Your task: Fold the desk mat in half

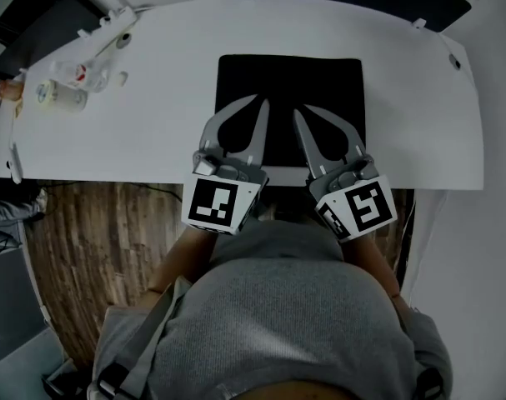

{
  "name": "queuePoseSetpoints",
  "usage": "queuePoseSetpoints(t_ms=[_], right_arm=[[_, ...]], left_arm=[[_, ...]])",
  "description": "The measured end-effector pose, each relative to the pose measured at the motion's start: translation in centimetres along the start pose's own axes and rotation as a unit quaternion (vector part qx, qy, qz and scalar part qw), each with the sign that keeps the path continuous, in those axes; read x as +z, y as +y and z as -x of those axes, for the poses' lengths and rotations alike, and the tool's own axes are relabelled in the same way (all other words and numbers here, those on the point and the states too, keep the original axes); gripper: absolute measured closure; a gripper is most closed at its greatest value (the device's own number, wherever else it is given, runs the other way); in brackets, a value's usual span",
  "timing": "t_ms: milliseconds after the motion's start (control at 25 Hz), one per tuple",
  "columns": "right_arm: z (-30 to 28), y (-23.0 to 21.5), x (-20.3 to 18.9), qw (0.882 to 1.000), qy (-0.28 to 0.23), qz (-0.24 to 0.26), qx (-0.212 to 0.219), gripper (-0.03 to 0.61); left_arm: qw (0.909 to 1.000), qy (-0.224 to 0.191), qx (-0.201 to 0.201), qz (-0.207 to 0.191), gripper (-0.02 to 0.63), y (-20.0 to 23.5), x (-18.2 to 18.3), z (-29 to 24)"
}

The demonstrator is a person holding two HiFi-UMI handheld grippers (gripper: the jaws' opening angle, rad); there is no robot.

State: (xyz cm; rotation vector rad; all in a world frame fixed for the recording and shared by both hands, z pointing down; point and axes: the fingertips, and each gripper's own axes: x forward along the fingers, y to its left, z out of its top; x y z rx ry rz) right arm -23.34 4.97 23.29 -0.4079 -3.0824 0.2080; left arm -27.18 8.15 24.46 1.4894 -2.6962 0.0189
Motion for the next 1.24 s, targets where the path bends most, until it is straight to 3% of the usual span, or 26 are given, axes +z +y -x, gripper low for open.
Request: queuePoseSetpoints(t_ms=[1240], right_arm=[[0.8, 0.2, -0.2, 1.0, 0.012, 0.017, 0.006, 0.577]], left_arm=[[0.9999, -0.01, -0.003, 0.003, 0.612, -1.4, 0.3, -0.3]])
